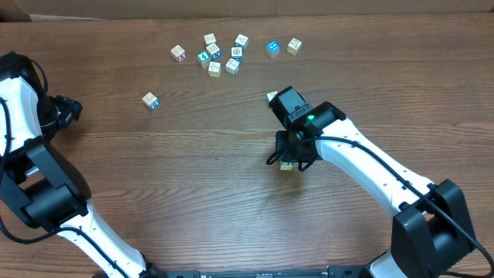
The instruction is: Form a tower
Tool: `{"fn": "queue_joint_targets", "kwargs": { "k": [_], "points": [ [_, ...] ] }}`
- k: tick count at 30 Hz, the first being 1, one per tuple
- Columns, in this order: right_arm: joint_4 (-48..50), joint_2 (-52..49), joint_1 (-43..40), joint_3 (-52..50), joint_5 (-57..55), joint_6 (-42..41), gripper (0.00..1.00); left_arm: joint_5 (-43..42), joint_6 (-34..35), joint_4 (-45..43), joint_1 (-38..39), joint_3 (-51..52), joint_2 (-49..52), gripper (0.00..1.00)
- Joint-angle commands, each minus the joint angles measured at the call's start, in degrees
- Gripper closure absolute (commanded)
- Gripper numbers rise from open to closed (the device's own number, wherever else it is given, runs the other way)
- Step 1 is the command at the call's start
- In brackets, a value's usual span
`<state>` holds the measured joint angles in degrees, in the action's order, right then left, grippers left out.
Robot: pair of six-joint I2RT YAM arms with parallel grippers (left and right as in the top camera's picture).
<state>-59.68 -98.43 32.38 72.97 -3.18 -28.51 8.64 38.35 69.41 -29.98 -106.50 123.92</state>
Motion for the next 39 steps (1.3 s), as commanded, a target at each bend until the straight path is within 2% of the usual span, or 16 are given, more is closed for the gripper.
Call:
{"fn": "queue_joint_targets", "kwargs": {
  "k": [1,5,17,23,27,31,36,39],
  "points": [
    [-0.8,0.0,0.1,1.0,0.9,-0.2,0.91,0.5,-1.1,-0.1,0.7,-0.9,0.4,0.00],
    [-0.4,0.0,0.1,1.0,1.0,-0.3,0.90,0.5,-1.1,-0.1,0.7,-0.9,0.4,0.00],
    [-0.3,0.0,0.1,1.0,1.4,-0.2,0.70,0.5,-1.1,-0.1,0.8,-0.9,0.4,0.01],
    [-0.2,0.0,0.1,1.0,1.4,-0.2,0.67,0.5,-1.1,-0.1,0.8,-0.9,0.4,0.00],
    [0.2,0.0,0.1,1.0,1.4,-0.2,0.61,0.5,-1.1,-0.1,0.8,-0.9,0.4,0.00],
    [0.5,0.0,0.1,1.0,1.4,-0.2,0.62,0.5,-1.1,-0.1,0.8,-0.9,0.4,0.01],
    [0.5,0.0,0.1,1.0,1.4,-0.2,0.75,0.5,-1.1,-0.1,0.8,-0.9,0.4,0.00],
    [1.0,0.0,0.1,1.0,1.3,-0.2,0.76,0.5,-1.1,-0.1,0.8,-0.9,0.4,0.00]
  ]
}}
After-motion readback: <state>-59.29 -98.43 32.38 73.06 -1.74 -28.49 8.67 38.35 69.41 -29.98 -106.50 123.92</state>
